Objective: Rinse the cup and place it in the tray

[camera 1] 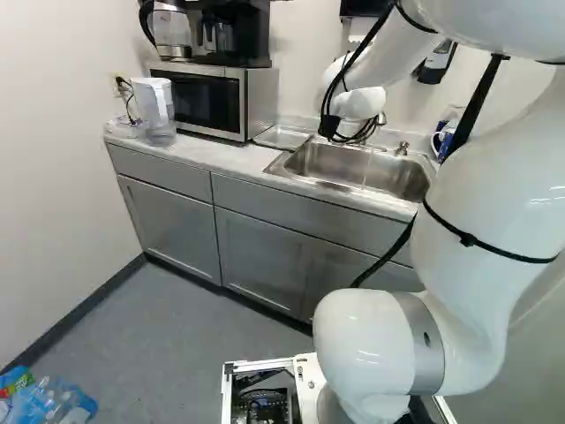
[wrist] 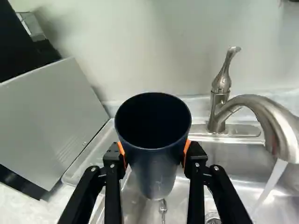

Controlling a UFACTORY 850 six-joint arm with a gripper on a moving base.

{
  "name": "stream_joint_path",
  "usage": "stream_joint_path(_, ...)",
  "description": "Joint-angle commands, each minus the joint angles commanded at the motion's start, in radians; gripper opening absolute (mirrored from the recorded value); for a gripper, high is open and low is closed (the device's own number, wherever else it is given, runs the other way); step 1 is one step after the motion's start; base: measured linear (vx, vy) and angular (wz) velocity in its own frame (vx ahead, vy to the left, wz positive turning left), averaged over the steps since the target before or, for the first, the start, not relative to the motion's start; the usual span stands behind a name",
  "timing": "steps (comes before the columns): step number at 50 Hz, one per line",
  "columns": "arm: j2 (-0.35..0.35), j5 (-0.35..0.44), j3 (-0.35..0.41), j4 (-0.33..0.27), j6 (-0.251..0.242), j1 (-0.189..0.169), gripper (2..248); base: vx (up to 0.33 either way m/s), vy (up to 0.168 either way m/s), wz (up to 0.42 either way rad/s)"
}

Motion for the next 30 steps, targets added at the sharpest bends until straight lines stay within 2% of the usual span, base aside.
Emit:
stream_joint_path(17, 0.000, 0.000, 0.000, 0.000, -0.179, 0.000, 126, 0.000, 0.000, 0.000)
stream_joint_path(30, 0.000, 0.000, 0.000, 0.000, -0.179, 0.000, 126, 0.000, 0.000, 0.000)
